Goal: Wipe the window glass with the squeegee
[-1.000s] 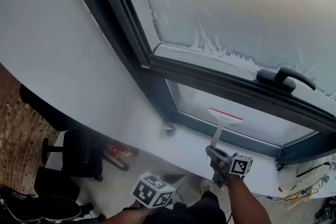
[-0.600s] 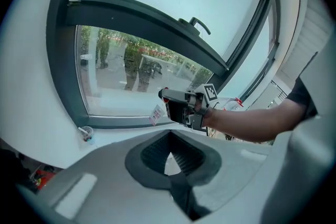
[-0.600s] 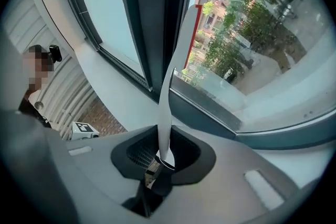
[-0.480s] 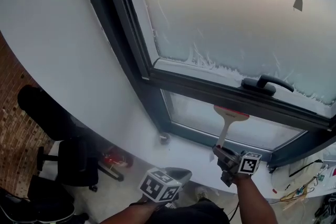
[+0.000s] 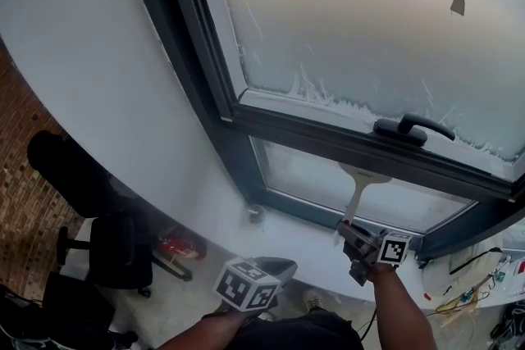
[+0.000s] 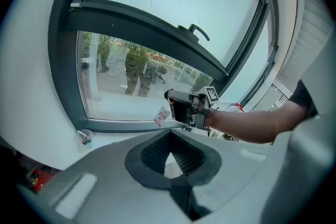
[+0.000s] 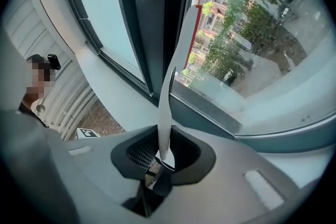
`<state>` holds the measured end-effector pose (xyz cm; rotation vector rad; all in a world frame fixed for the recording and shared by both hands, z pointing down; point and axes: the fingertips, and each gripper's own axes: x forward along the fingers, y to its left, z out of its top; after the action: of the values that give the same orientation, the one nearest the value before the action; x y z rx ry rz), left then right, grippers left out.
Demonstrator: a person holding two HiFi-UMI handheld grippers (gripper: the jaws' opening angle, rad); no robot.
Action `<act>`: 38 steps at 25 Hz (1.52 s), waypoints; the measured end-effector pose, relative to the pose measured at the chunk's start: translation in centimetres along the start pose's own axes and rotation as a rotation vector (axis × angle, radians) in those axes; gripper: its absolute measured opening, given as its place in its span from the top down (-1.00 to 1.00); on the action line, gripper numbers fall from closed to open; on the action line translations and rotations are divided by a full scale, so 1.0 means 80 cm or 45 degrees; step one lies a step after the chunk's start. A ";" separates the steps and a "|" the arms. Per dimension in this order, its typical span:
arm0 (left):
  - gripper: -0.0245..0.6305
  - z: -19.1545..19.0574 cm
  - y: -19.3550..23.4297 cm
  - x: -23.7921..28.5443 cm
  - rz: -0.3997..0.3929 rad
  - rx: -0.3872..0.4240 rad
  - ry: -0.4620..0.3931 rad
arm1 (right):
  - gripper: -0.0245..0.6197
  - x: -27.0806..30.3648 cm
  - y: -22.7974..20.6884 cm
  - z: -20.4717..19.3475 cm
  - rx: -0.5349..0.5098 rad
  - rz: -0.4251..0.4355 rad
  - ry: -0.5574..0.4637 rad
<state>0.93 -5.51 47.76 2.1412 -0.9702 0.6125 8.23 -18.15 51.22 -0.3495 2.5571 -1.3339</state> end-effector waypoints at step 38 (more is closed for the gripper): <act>0.92 -0.019 0.012 0.029 0.025 -0.067 0.091 | 0.67 -0.030 -0.093 -0.067 0.132 -0.106 0.105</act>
<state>1.35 -5.89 50.62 2.0516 -0.9594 0.6612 9.57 -17.37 60.58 -0.3935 2.5528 -1.5342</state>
